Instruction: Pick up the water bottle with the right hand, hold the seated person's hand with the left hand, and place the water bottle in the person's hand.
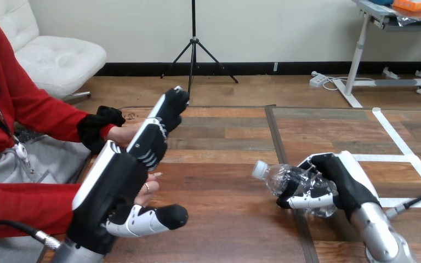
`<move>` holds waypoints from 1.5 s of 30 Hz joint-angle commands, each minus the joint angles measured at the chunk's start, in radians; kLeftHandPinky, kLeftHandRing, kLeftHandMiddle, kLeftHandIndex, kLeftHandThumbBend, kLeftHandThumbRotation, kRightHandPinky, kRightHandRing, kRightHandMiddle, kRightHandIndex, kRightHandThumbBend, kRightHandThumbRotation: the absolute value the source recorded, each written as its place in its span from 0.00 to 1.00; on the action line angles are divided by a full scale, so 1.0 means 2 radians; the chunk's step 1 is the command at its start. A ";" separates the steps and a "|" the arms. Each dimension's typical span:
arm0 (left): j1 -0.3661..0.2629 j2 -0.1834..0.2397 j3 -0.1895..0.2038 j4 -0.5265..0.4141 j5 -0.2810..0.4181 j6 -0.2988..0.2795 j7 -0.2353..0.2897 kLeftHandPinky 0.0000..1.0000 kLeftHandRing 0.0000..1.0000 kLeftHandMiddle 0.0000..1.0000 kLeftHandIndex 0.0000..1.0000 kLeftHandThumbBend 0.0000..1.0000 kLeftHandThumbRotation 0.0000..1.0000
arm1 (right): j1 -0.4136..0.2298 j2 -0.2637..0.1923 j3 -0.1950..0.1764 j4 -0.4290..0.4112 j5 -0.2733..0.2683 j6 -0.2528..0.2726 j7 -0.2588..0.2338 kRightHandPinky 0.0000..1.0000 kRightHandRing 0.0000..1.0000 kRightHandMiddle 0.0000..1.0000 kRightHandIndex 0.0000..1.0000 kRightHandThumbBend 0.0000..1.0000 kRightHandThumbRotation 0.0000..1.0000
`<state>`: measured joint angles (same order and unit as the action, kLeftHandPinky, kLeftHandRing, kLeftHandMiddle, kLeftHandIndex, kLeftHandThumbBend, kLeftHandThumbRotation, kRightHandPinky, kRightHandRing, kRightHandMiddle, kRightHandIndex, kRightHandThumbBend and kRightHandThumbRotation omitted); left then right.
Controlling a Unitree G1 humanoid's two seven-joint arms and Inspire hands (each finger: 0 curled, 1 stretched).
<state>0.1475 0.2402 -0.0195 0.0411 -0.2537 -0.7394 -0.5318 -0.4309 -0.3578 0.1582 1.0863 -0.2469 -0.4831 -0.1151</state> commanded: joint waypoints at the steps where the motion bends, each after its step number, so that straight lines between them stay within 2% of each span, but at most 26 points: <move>1: -0.017 0.007 0.008 -0.012 0.010 0.005 0.008 1.00 1.00 1.00 1.00 1.00 0.65 | -0.006 0.013 -0.021 -0.019 0.023 -0.032 0.012 0.29 0.34 0.40 0.42 0.88 0.01; 4: -0.019 0.009 0.014 -0.007 0.028 -0.005 0.014 1.00 1.00 1.00 1.00 1.00 0.65 | -0.002 0.022 -0.036 -0.022 0.045 -0.038 0.025 0.28 0.33 0.39 0.42 0.88 0.02; 7: -0.015 0.010 0.016 -0.015 0.036 0.009 0.023 0.99 1.00 1.00 1.00 1.00 0.66 | 0.000 0.025 -0.040 -0.019 0.052 -0.058 0.029 0.27 0.32 0.39 0.42 0.89 0.03; 10: -0.014 0.014 0.016 -0.017 0.039 0.013 0.025 0.99 1.00 1.00 1.00 1.00 0.67 | 0.004 0.031 -0.050 -0.022 0.070 -0.062 0.047 0.27 0.32 0.38 0.42 0.89 0.05; 16: -0.013 0.018 0.019 -0.020 0.049 0.017 0.032 0.98 1.00 1.00 1.00 1.00 0.68 | 0.009 0.044 -0.065 -0.023 0.092 -0.074 0.062 0.26 0.31 0.39 0.43 0.89 0.06; 20: -0.012 0.021 0.022 -0.022 0.055 0.022 0.035 0.97 1.00 1.00 1.00 1.00 0.69 | 0.013 0.061 -0.087 -0.026 0.135 -0.075 0.100 0.25 0.30 0.39 0.43 0.89 0.05; 25: -0.013 0.024 0.025 -0.020 0.056 0.024 0.035 0.96 1.00 1.00 1.00 1.00 0.69 | 0.016 0.078 -0.108 -0.030 0.172 -0.067 0.136 0.24 0.29 0.38 0.43 0.90 0.04; 29: -0.013 0.025 0.027 -0.020 0.058 0.025 0.036 0.96 1.00 1.00 1.00 1.00 0.69 | 0.017 0.095 -0.128 -0.031 0.210 -0.065 0.174 0.23 0.27 0.37 0.42 0.91 0.02; 31: -0.013 0.026 0.028 -0.020 0.057 0.027 0.036 0.96 1.00 1.00 1.00 1.00 0.69 | 0.017 0.100 -0.133 -0.030 0.220 -0.065 0.186 0.22 0.26 0.36 0.42 0.91 0.01; 33: -0.012 0.028 0.030 -0.021 0.060 0.028 0.039 0.96 1.00 1.00 1.00 1.00 0.69 | 0.016 0.109 -0.144 -0.030 0.241 -0.061 0.211 0.21 0.25 0.35 0.42 0.91 0.01; 36: -0.010 0.031 0.033 -0.024 0.067 0.030 0.043 0.96 1.00 1.00 1.00 1.00 0.69 | 0.017 0.119 -0.156 -0.032 0.264 -0.052 0.235 0.20 0.23 0.34 0.42 0.92 0.00; 42: -0.009 0.040 0.041 -0.027 0.086 0.028 0.052 0.95 1.00 1.00 1.00 1.00 0.70 | 0.018 0.132 -0.166 -0.032 0.277 -0.057 0.257 0.18 0.22 0.33 0.41 0.93 0.02; 45: -0.009 0.048 0.045 -0.026 0.088 0.029 0.053 0.95 1.00 1.00 1.00 1.00 0.69 | 0.020 0.139 -0.168 -0.036 0.278 -0.057 0.258 0.18 0.21 0.32 0.41 0.94 0.05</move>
<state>0.1564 0.3022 0.0351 0.0359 -0.0849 -0.6800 -0.4452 -0.3452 -0.1039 -0.1440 1.0767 0.2799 -0.5794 0.3835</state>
